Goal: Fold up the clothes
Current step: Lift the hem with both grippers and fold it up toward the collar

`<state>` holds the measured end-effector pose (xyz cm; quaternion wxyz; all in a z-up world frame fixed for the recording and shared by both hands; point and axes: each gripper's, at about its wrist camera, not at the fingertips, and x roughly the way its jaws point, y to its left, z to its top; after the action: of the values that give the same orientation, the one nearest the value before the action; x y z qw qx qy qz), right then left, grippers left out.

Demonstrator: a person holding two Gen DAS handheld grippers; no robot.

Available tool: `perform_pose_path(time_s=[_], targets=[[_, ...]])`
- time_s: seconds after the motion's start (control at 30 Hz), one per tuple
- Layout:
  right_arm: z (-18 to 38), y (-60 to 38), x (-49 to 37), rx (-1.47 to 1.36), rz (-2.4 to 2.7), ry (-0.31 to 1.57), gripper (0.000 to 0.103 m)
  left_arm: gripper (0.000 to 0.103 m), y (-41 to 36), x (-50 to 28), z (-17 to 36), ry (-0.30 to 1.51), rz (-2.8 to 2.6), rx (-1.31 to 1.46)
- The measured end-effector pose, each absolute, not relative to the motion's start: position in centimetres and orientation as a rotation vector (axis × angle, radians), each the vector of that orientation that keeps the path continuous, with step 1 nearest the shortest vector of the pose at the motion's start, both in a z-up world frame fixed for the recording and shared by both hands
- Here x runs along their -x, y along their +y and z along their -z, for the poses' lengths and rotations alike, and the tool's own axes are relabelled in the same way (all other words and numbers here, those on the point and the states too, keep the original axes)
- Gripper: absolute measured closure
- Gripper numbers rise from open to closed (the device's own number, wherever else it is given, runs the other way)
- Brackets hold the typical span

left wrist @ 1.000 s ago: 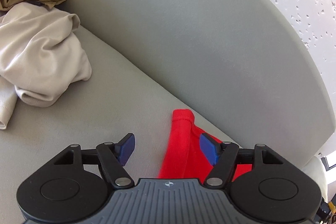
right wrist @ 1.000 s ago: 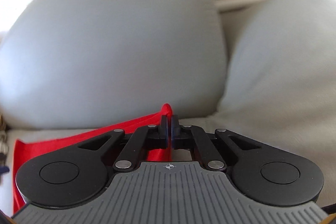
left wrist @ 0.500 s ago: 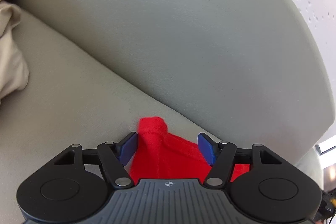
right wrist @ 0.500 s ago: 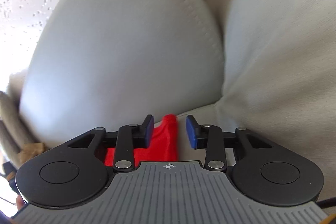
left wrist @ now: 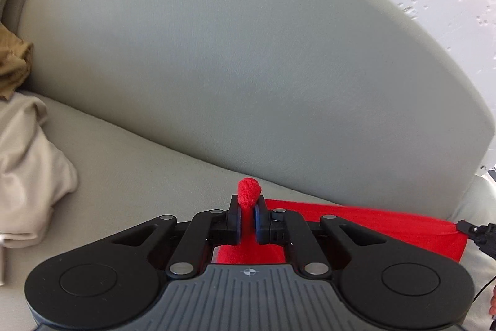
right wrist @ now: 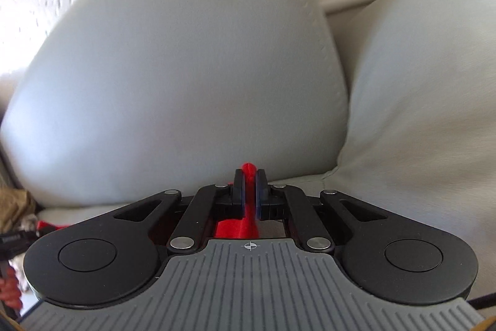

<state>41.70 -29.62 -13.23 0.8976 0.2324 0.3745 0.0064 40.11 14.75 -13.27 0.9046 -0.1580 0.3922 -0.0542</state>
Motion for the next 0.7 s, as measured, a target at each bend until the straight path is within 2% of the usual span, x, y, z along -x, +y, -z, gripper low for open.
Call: perform_pose_path(time_s=[0.2, 0.37, 0.57, 0.7], targets=[[6.1, -30.2, -34.1, -0.631, -0.011, 0.755, 0.098, 0.097, 15.5, -32.5, 6.9, 0.791, 0.184, 0.292], [1.5, -31.8, -23.5, -0.718, -0.046, 0.777, 0.098, 0.097, 17.3, -22.9, 3.3, 0.82, 0.255, 0.317], [1.8, -32.8, -13.9, -0.703, -0.057, 0.803, 0.098, 0.096, 15.9, -11.8, 7.1, 0.907, 0.22, 0.314], [6.1, -32.9, -8.4, -0.682, -0.012, 0.848, 0.098, 0.097, 14.8, -6.7, 9.5, 0.934, 0.154, 0.339]])
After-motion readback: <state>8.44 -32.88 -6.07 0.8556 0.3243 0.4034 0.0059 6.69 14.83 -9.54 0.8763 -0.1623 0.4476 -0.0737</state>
